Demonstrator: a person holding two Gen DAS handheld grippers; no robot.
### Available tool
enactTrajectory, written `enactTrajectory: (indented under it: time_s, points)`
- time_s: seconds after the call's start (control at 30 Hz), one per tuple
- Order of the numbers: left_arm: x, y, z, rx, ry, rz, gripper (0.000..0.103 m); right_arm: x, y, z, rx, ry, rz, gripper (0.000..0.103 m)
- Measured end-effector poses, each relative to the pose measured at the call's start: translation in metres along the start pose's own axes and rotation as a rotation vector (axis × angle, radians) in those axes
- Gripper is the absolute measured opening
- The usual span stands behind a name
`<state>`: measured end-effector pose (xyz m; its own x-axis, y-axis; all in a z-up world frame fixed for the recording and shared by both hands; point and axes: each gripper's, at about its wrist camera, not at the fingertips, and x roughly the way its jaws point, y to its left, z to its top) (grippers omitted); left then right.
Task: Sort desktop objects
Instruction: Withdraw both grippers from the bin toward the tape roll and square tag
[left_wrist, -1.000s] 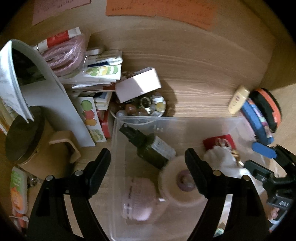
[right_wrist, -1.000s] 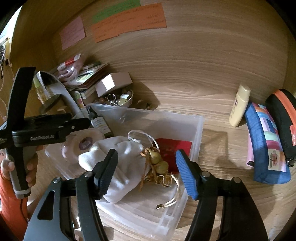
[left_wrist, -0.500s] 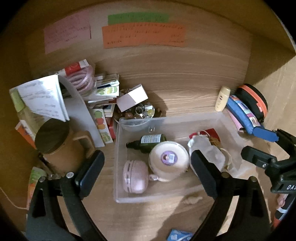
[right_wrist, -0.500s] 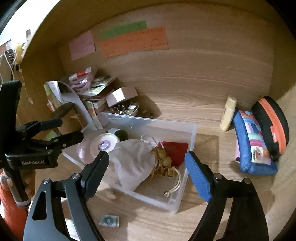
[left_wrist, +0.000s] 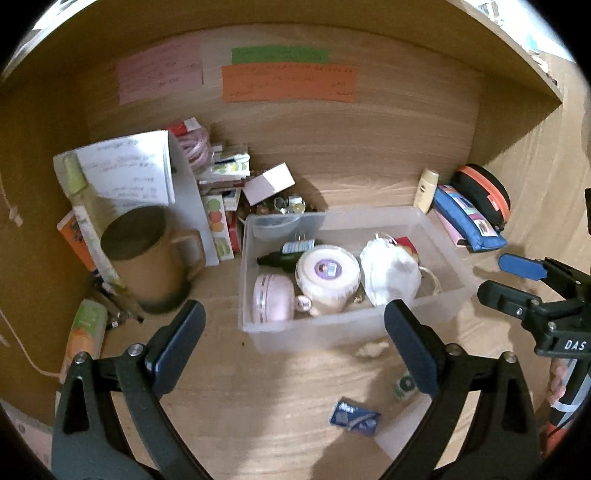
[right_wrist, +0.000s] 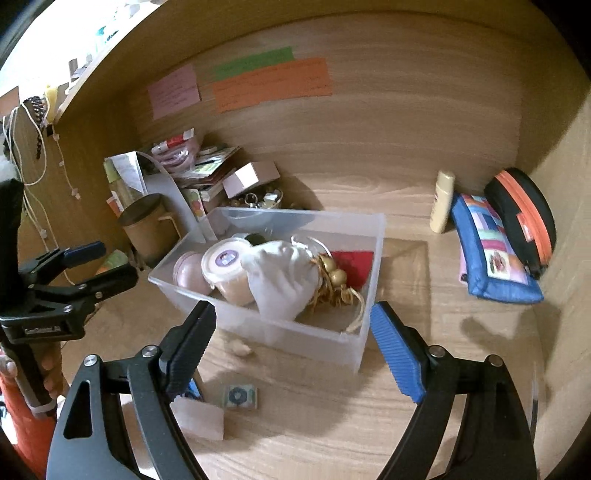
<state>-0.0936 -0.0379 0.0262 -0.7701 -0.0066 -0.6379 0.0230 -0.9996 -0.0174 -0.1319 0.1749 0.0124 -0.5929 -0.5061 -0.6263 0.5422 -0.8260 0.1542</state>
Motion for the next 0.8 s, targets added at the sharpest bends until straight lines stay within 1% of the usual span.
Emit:
enactTrajectory:
  time_s: [0.17, 0.3, 0.43, 0.6, 0.8]
  points:
    - [-0.005, -0.007, -0.020, -0.012, 0.027, -0.047, 0.099, -0.007, -0.004, -0.016, 0.017, 0.005, -0.025, 0.084]
    - [-0.001, -0.023, -0.041, 0.015, 0.064, -0.069, 0.099, -0.006, -0.011, -0.030, 0.046, 0.030, -0.033, 0.084]
    - [0.005, -0.041, -0.062, 0.034, 0.110, -0.109, 0.099, -0.004, -0.018, -0.043, 0.061, 0.056, -0.033, 0.084]
    - [0.006, -0.060, -0.082, 0.027, 0.136, -0.170, 0.099, -0.003, -0.021, -0.056, 0.066, 0.079, -0.027, 0.084]
    - [0.018, -0.072, -0.094, 0.023, 0.140, -0.175, 0.098, -0.003, -0.022, -0.067, 0.068, 0.093, -0.013, 0.084]
